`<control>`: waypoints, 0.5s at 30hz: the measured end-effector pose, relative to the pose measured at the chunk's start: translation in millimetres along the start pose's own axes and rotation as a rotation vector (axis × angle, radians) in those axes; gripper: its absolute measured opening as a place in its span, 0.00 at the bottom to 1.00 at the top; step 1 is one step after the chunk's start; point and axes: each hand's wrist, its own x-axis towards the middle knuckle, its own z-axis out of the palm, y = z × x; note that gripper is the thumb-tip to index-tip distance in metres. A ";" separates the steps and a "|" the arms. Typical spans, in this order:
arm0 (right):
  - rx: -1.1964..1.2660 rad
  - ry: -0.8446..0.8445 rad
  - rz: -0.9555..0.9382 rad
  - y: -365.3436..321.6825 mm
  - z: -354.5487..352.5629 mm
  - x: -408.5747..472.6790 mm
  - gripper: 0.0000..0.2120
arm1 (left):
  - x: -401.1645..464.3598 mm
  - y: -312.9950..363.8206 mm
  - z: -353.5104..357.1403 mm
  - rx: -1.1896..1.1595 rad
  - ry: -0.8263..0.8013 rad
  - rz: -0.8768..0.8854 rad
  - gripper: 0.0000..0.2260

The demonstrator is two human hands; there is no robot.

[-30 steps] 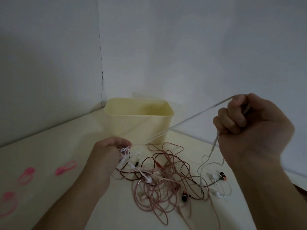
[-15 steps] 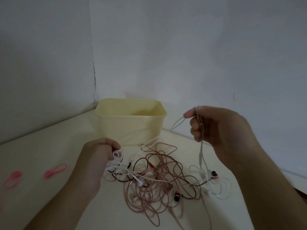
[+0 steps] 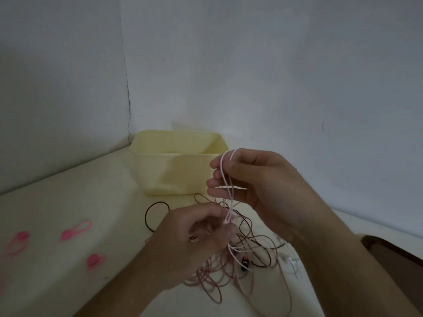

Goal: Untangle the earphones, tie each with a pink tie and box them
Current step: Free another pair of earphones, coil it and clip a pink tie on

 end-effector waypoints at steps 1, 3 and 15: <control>-0.015 -0.006 -0.006 2.7 2.8 -0.3 0.08 | 0.7 0.6 2.5 -0.046 -0.014 -0.026 0.04; -0.050 0.002 -0.007 7.2 5.3 0.4 0.05 | 2.5 3.5 3.5 -0.145 0.018 -0.062 0.05; -0.225 0.192 -0.002 1.9 -6.9 0.0 0.09 | 6.4 6.6 -11.6 -0.310 0.120 -0.129 0.05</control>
